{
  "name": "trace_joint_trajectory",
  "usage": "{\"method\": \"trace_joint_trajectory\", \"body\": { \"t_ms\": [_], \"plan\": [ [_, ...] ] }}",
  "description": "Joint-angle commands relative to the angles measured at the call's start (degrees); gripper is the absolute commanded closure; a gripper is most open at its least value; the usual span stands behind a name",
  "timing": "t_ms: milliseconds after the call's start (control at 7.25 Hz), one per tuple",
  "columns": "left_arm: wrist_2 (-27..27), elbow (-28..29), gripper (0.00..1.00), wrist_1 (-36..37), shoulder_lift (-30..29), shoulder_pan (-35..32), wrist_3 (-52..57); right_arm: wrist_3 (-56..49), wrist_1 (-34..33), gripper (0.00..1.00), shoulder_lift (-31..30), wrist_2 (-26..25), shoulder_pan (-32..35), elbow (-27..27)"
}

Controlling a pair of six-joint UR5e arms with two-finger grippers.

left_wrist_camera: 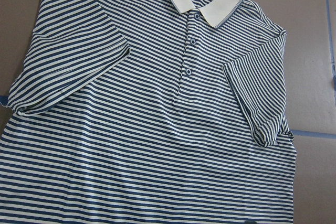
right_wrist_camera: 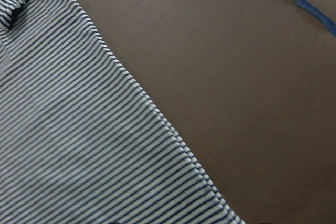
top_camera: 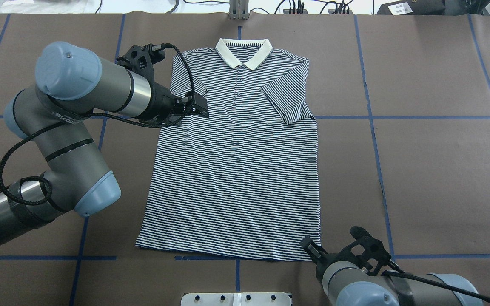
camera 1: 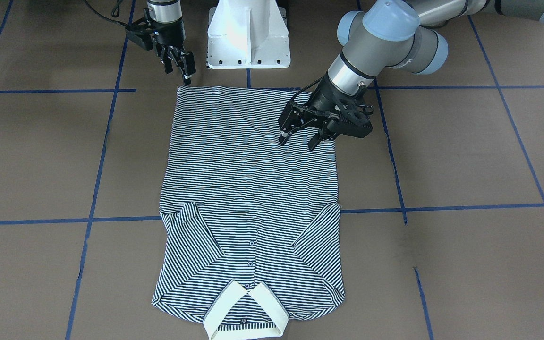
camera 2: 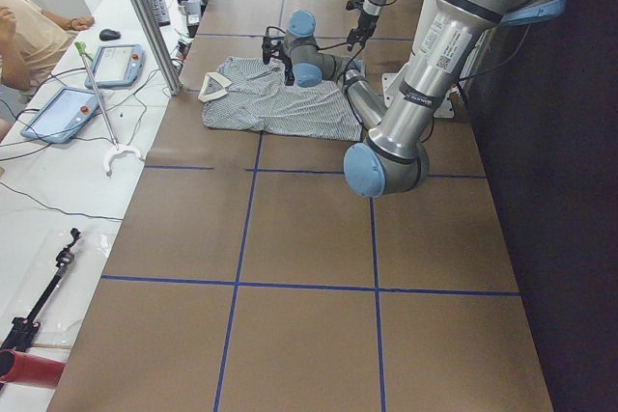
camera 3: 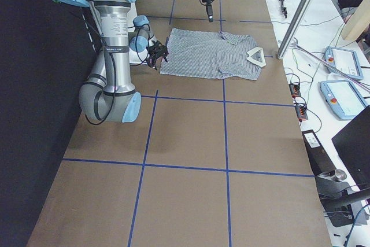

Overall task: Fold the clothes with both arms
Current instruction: 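Hold the left gripper at the shoulder while the right gripper reaches the hem corner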

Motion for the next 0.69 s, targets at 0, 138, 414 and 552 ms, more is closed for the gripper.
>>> {"method": "trace_joint_trajectory", "body": {
  "t_ms": [0, 138, 414, 552],
  "plan": [
    [0.1, -0.1, 0.2, 0.0, -0.1, 0.1, -0.1, -0.1, -0.3, 0.2, 1.9, -0.6, 0.8, -2.8],
    [0.2, -0.1, 0.2, 0.0, -0.2, 0.1, -0.1, -1.4, -0.3, 0.2, 2.9, -0.6, 2.1, -3.6],
    [0.2, -0.1, 0.2, 0.0, -0.2, 0.1, -0.1, -3.6, -0.1, 0.2, 3.5, -0.2, 2.9, -5.7],
    [0.1, 0.0, 0.2, 0.0, -0.3, 0.1, -0.2, -3.5, -0.4, 0.2, 4.2, -0.1, 2.9, -5.5]
  ]
}}
